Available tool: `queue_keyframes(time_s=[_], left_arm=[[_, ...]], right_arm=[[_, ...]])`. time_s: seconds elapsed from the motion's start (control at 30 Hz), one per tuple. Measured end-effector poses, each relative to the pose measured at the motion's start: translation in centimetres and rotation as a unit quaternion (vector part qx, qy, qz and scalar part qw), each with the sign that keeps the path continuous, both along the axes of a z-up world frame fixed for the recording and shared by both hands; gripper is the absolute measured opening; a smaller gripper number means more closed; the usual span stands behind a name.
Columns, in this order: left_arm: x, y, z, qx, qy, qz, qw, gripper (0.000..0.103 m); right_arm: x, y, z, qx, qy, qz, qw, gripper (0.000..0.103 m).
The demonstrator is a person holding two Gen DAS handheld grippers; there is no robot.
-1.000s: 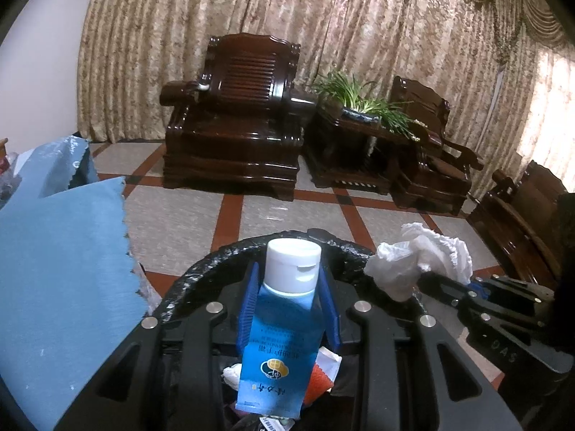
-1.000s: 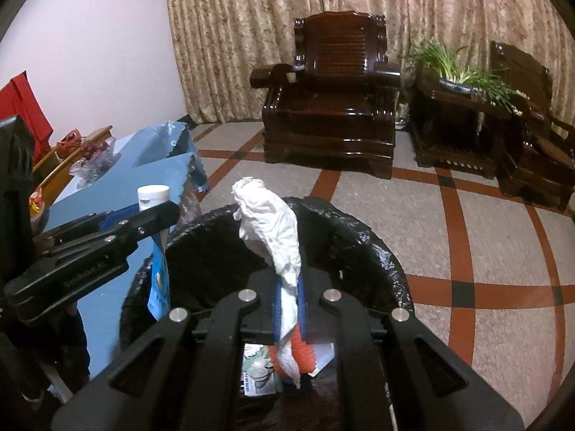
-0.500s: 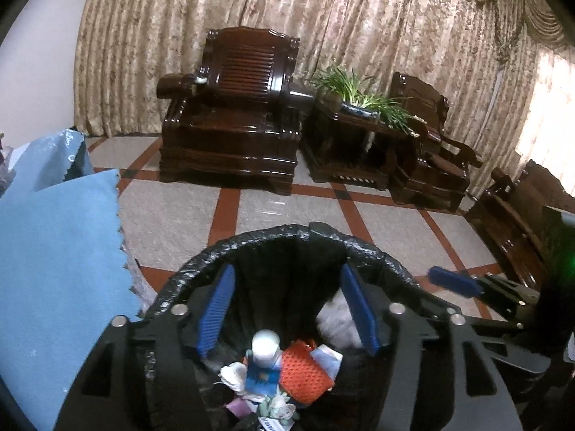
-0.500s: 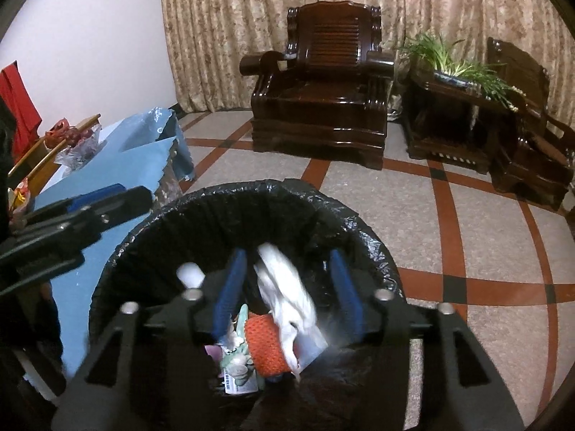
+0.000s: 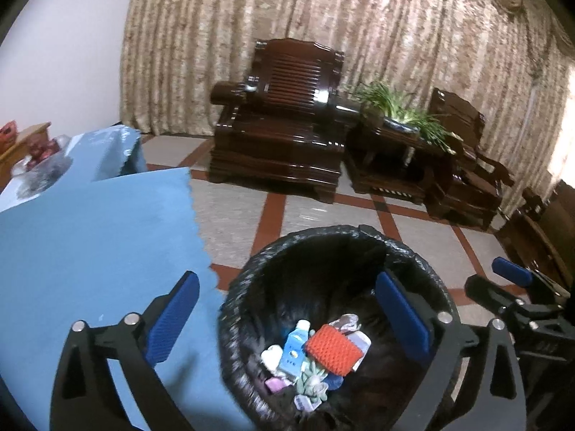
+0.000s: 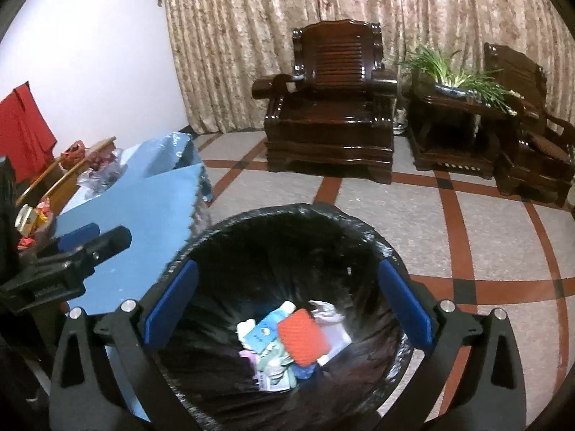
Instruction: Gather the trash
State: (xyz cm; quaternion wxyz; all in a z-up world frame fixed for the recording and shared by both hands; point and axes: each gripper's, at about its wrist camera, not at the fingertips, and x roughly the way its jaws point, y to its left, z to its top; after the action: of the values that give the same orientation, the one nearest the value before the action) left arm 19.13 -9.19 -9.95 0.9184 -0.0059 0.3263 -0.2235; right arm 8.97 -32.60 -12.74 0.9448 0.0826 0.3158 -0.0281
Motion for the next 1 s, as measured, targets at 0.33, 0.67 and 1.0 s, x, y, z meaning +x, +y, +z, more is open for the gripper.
queue_keyframes(time_s=[0.33,0.67,1.0], left_arm=[[-4.7,4.0,2.8,0.023,-0.014,0.054,0.9982,0.097],[-8.7,6.6,5.6,0.036,-0.048,0.072,0.9956,0.097],[-10.6,7.3,8.1,0.027,-0.072,0.081,0.9937,0.097]], right_arm=[[-2.2,3.3,4.3,-0.008,-0.010,0.030,0.999,0.098],[-4.5,6.1,7.0,-0.012,-0.027,0.050,0.998,0.098],[-6.1,8.4,9.2,-0.025,-0.051,0.067,0.996,0.098]])
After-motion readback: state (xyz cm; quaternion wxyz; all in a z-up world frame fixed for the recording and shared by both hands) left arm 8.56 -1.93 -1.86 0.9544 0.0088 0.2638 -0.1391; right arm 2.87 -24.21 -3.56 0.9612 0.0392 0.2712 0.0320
